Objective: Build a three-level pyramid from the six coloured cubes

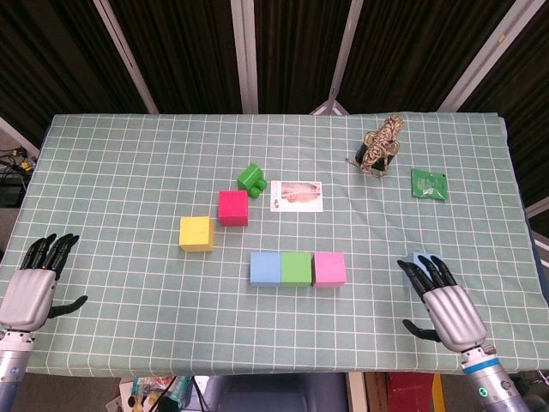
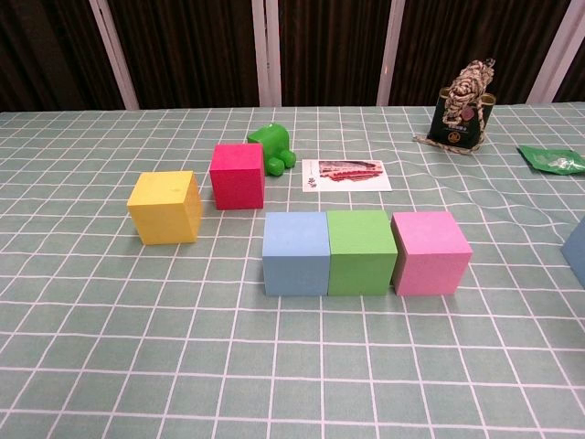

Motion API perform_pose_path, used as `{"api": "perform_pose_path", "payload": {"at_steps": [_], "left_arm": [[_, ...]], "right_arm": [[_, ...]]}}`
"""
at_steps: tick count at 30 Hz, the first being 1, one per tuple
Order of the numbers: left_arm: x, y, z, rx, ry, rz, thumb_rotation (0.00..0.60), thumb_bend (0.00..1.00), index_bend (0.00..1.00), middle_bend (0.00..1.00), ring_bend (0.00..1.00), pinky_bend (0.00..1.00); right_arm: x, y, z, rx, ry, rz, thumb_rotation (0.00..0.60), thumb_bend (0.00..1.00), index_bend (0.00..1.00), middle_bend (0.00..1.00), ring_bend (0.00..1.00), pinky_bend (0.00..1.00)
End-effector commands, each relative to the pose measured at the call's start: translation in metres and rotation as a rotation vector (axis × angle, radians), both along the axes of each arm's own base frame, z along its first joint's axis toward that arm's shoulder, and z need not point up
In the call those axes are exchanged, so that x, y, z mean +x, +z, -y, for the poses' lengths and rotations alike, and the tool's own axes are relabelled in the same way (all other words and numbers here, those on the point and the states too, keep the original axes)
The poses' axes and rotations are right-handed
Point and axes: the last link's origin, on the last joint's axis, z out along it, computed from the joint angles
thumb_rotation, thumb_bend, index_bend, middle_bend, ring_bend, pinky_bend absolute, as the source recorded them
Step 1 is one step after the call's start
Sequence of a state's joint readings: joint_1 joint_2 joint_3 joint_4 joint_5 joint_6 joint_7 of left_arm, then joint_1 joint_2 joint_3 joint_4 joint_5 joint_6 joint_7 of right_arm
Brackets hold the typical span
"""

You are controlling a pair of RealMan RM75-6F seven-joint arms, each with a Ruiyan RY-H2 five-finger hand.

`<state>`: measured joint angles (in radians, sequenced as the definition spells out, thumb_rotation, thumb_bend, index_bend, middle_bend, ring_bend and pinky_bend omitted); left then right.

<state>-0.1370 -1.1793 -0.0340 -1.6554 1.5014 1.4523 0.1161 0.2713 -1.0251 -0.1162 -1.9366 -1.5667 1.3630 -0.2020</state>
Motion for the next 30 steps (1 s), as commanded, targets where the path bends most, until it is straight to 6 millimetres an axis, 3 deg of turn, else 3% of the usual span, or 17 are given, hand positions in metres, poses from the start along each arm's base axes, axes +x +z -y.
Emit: {"api": "perform_pose_path", "payload": {"at_steps": [1, 5, 15, 30], "left_arm": [[0.000, 0.000, 0.000, 0.000, -0.001, 0.005, 0.600, 0.09, 0.00, 0.06, 0.00, 0.03], [0.000, 0.001, 0.000, 0.000, -0.007, 0.007, 0.600, 0.09, 0.00, 0.06, 0.00, 0.03], [0.000, 0.003, 0.000, 0.002, -0.017, 0.014, 0.600, 0.09, 0.00, 0.06, 0.00, 0.03], [0.000, 0.004, 0.000, -0.005, -0.021, 0.017, 0.600, 0.09, 0.00, 0.06, 0.00, 0.03]], "right_arm": [[0.013, -0.014, 0.000, 0.056, 0.020, 0.007, 0.600, 0.32, 0.00, 0.18, 0.00, 0.00], [0.022, -0.031, 0.003, 0.101, 0.031, -0.015, 0.600, 0.41, 0.00, 0.18, 0.00, 0.00], [0.034, -0.067, 0.016, 0.179, 0.001, -0.041, 0.600, 0.47, 0.00, 0.18, 0.00, 0.00], [0.032, -0.080, 0.034, 0.173, -0.040, -0.096, 0.600, 0.50, 0.00, 0.18, 0.00, 0.00]]}}
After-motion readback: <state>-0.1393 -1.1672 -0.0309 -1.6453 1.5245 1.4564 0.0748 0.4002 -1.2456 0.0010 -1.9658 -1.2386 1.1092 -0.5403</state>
